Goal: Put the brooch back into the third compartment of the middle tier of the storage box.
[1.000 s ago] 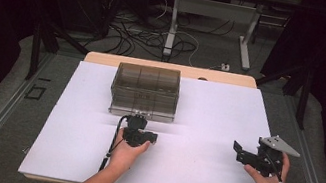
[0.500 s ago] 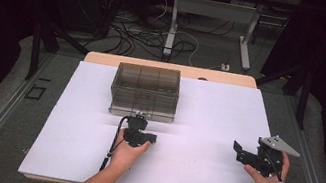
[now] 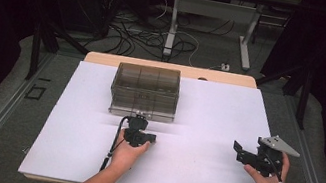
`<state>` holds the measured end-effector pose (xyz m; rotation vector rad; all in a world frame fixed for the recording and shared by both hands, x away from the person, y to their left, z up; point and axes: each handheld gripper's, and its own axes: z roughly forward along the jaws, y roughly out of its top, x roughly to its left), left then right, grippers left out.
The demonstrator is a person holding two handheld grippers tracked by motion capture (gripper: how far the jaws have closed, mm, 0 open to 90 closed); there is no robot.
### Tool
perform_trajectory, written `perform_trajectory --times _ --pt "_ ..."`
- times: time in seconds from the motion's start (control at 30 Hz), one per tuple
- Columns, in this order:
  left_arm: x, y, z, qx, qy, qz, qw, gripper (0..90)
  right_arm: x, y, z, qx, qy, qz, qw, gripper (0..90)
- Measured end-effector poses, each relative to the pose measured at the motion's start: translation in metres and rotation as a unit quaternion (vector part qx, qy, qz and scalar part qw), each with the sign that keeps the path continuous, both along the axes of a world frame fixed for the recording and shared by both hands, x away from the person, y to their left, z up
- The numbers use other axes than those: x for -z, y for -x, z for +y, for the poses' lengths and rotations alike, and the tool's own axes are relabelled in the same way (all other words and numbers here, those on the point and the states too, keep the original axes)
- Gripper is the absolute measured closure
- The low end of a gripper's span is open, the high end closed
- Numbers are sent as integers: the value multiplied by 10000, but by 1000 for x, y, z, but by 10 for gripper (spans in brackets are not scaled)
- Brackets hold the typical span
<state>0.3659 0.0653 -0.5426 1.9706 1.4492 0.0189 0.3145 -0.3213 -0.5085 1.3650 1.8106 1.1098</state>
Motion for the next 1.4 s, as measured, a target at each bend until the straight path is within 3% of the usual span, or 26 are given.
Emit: perform_trajectory --times 0.5,1.4 --pt "0 0 0 89 56 22 9999 899 0 0 -1 15 20 11 10000 108" --pt "-10 2 7 -19 225 -150 9996 900 -1 1 -2 24 -11 21 10000 116"
